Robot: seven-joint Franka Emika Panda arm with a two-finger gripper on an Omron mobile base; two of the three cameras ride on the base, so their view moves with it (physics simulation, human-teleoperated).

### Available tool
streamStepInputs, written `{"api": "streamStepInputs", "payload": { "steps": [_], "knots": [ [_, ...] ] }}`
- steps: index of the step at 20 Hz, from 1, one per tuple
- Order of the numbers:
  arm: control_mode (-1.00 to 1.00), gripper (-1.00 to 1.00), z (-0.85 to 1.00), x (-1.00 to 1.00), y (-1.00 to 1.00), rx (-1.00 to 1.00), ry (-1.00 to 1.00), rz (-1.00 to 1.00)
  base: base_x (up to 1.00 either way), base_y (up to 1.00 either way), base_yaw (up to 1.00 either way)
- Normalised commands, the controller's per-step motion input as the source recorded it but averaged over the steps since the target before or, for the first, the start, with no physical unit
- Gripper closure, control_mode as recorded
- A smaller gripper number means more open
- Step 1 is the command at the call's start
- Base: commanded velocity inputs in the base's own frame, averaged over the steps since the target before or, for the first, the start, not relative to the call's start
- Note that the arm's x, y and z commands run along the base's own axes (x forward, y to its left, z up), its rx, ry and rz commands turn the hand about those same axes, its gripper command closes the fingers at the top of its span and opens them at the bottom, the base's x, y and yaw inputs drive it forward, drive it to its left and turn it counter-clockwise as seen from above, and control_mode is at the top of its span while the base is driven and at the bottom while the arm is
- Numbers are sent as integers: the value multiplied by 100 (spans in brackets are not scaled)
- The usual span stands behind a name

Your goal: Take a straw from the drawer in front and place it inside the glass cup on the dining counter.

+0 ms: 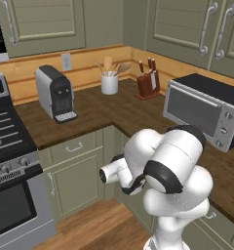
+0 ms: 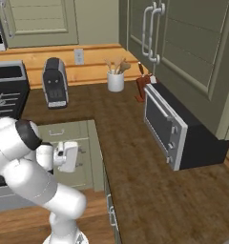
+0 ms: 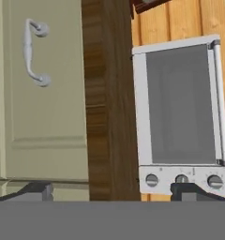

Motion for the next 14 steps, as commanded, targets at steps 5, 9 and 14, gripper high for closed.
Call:
{"api": "streamStepInputs", "payload": {
  "steps": [5,9,14],
  "knots": [
    [-100,-100,-24,47,-15,0,-1,0,0,0,0],
    [-100,-100,-20,44,-6,0,0,0,0,0,0],
    [-100,-100,-24,35,-7,0,0,0,0,0,0]
  ]
}}
